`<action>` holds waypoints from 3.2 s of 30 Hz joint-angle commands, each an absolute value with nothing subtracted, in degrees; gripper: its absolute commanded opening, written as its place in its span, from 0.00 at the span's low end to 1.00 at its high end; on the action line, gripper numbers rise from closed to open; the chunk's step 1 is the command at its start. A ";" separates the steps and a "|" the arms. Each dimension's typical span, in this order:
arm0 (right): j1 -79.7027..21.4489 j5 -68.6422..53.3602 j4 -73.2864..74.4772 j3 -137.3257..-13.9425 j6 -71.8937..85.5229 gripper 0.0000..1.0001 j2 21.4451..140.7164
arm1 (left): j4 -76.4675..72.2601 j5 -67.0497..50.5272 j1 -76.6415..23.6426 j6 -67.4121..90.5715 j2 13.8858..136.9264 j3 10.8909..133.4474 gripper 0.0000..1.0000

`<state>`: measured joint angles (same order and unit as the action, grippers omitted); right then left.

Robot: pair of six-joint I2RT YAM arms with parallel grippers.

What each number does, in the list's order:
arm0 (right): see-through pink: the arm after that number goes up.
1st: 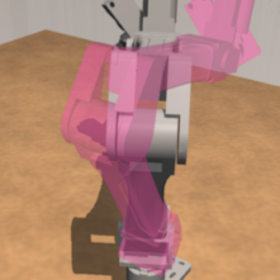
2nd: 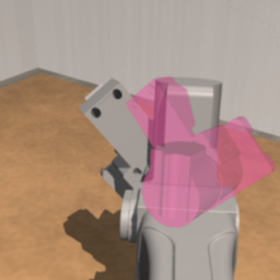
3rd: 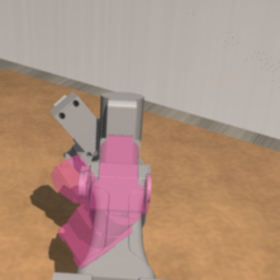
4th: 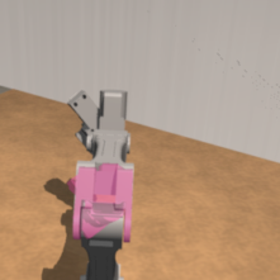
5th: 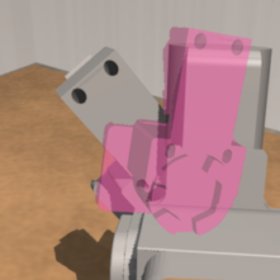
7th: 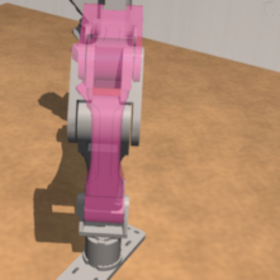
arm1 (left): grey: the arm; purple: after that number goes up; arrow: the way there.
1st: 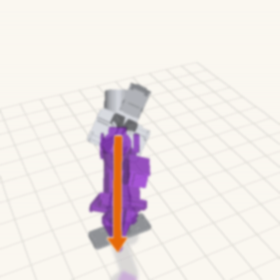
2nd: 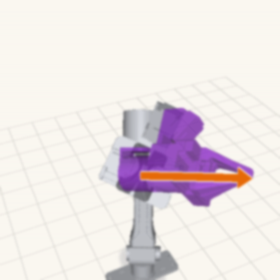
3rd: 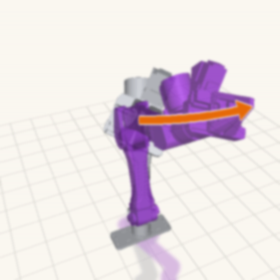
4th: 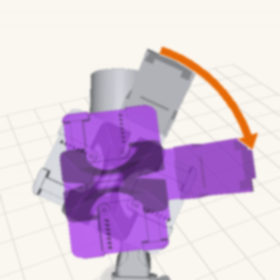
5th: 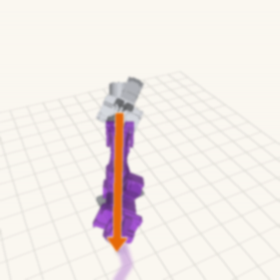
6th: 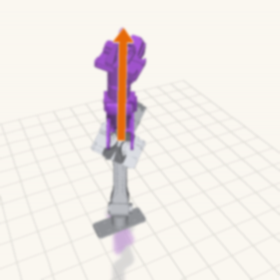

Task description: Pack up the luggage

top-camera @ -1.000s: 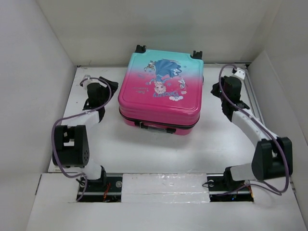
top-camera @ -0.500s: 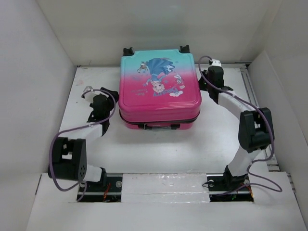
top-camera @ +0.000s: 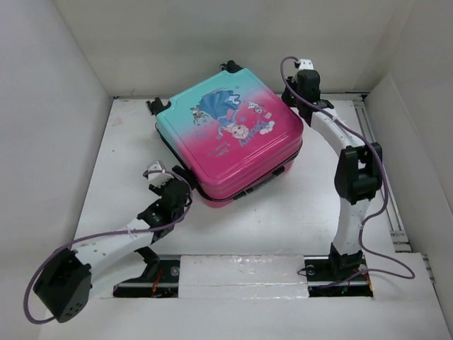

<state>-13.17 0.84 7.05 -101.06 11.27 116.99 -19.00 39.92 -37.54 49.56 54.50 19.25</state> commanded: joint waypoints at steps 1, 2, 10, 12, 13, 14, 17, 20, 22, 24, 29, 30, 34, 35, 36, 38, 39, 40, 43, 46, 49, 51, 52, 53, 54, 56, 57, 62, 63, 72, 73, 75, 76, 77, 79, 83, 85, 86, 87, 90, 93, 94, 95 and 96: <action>-20.93 -15.56 9.66 -106.08 15.56 0.18 109.61 | -18.11 33.99 -47.98 49.05 50.73 25.74 0.69; -18.83 -15.56 9.67 -106.08 15.56 0.24 108.29 | -17.15 38.02 -48.60 48.09 49.32 26.88 0.70; -16.78 -13.02 -0.60 -81.45 18.90 0.50 84.75 | -27.07 48.96 -45.99 34.64 40.94 32.41 0.87; -17.84 -10.91 -1.41 -77.10 19.59 0.50 79.38 | -27.07 45.20 -43.87 33.49 43.58 37.50 0.90; -18.97 -10.90 -1.41 -72.38 20.12 0.47 77.45 | -27.07 44.65 -41.86 33.49 46.20 39.01 0.92; -19.85 -10.90 -2.19 -69.38 20.13 0.37 75.26 | -27.68 44.65 -40.62 33.49 47.54 40.33 0.93; -26.79 -10.11 -8.16 -54.92 19.87 0.16 64.02 | -26.46 35.72 -30.47 36.73 51.84 45.43 0.96; -34.59 -6.08 -9.76 -42.33 19.25 0.00 52.23 | -23.83 19.28 -18.86 41.46 57.01 49.82 0.96; -37.52 -3.18 -9.76 -37.03 23.88 0.00 45.20 | -23.29 17.75 -17.84 42.01 58.97 50.44 0.96; -40.68 -2.64 -10.80 -29.58 25.48 0.00 41.94 | -23.81 16.70 -17.84 42.62 59.50 48.27 0.96; -45.43 -0.45 -16.08 -23.82 26.11 0.23 44.99 | -27.69 18.28 -18.46 44.12 54.42 36.32 0.85; -46.05 0.08 -16.08 -23.82 26.10 0.28 46.57 | -27.69 18.80 -18.46 44.12 53.36 32.21 0.76; -47.45 0.09 -20.20 -24.09 25.58 0.33 52.72 | -23.99 20.57 -21.18 44.64 46.52 24.10 0.35; -47.46 0.09 -21.43 -23.56 25.05 0.36 53.95 | -22.60 19.52 -21.18 44.65 45.54 22.69 0.29; -47.46 0.09 -23.45 -23.55 25.05 0.37 56.75 | -21.98 18.38 -21.18 43.95 44.83 21.46 0.25; -47.46 0.09 -24.08 -25.03 24.35 0.37 60.01 | -19.87 14.78 -21.18 42.72 44.82 18.64 0.19; -47.46 -0.96 -24.08 -25.66 23.82 0.38 62.73 | -19.25 13.55 -21.18 42.71 44.82 17.68 0.19; -47.46 -0.97 -24.78 -26.19 23.82 0.38 63.80 | -19.25 10.40 -21.18 42.71 44.82 15.32 0.19; -47.46 -0.97 -27.41 -26.19 23.82 0.38 67.05 | -25.82 3.89 -21.18 42.71 47.71 12.05 0.19; -47.46 0.18 -27.42 -26.81 23.82 0.38 68.81 | -28.73 3.59 -25.21 42.63 54.13 12.12 0.19; -47.46 0.70 -30.58 -26.81 23.82 0.31 69.35 | -29.44 12.46 -35.75 41.75 58.17 15.55 0.19; -48.07 2.45 -31.90 -26.28 24.34 0.24 69.35 | -29.44 15.28 -38.49 41.75 59.76 18.00 0.18; -48.08 3.50 -32.60 -26.28 24.35 0.19 69.35 | -29.44 15.29 -38.50 42.36 60.81 18.02 0.18; -48.08 4.56 -32.61 -25.76 25.13 0.09 69.35 | -31.27 15.29 -38.50 42.36 61.34 18.02 0.18; -48.08 5.27 -33.48 -25.75 25.14 0.04 69.35 | -31.29 14.51 -38.50 42.36 61.35 18.71 0.18; -48.08 7.29 -34.01 -24.35 26.19 0.00 68.56 | -31.90 13.54 -39.02 42.36 63.36 19.33 0.18; -48.08 7.82 -34.01 -24.35 26.89 0.00 67.51 | -31.90 13.54 -39.02 42.36 63.37 19.34 0.18; -48.69 8.44 -29.46 -21.62 27.42 0.00 59.69 | -32.52 17.05 -46.65 41.31 66.26 22.67 0.18; -48.69 8.44 -27.62 -21.62 27.42 0.00 57.42 | -33.04 17.05 -46.67 41.31 67.31 23.46 0.18; -57.63 -0.42 -16.26 -21.62 31.20 0.00 56.42 | -38.93 13.98 -46.67 42.45 75.40 29.79 0.18; -59.05 -0.96 -15.74 -23.10 31.81 0.00 57.38 | -38.94 13.97 -46.67 42.97 76.45 30.32 0.18; -61.95 -2.02 -15.73 -25.04 31.82 0.00 60.98 | -40.25 12.49 -46.67 42.98 77.60 31.71 0.18; -65.10 -2.02 -15.21 -27.31 31.82 0.00 62.13 | -40.25 12.48 -47.19 42.98 78.65 32.25 0.18; -66.52 -1.15 -15.21 -28.38 31.82 0.00 64.23 | -40.25 12.48 -47.72 42.98 78.66 32.26 0.18; -69.07 1.30 -16.78 -30.23 31.82 0.00 66.17 | -40.25 11.00 -47.72 42.98 79.45 33.74 0.18; -69.08 9.38 -15.56 -32.96 32.95 0.00 68.55 | -40.78 10.46 -47.72 42.98 78.85 33.23 0.18; -69.08 12.64 -14.33 -32.00 33.75 0.00 65.32 | -40.78 11.86 -47.72 42.36 76.91 31.74 0.21; -69.08 16.66 -13.46 -30.95 33.75 0.00 63.82 | -39.82 13.52 -47.72 42.36 75.60 30.16 0.21; -69.08 18.79 -12.40 -29.02 33.75 0.00 62.24 | -39.12 14.49 -47.72 42.36 73.06 29.45 0.22; -64.80 22.05 -8.44 -25.77 33.75 0.12 55.91 | -36.22 16.43 -47.20 42.36 67.53 26.99 0.26; -58.31 22.06 -8.44 -23.30 33.75 0.28 50.02 | -33.76 16.96 -47.20 42.36 64.43 25.67 0.26; -56.62 22.06 -8.44 -21.90 34.45 0.30 48.79 | -33.23 16.96 -47.20 42.36 62.86 25.66 0.27; -54.86 22.06 -8.44 -21.28 34.98 0.30 46.60 | -31.83 16.96 -47.20 42.36 62.32 25.66 0.27; -53.19 21.28 -8.44 -20.66 34.98 0.31 45.71 | -31.12 16.96 -47.20 42.36 62.31 25.14 0.27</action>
<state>-56.47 19.09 -9.21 -22.26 33.76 48.45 -31.92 15.51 -47.44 42.04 63.66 26.59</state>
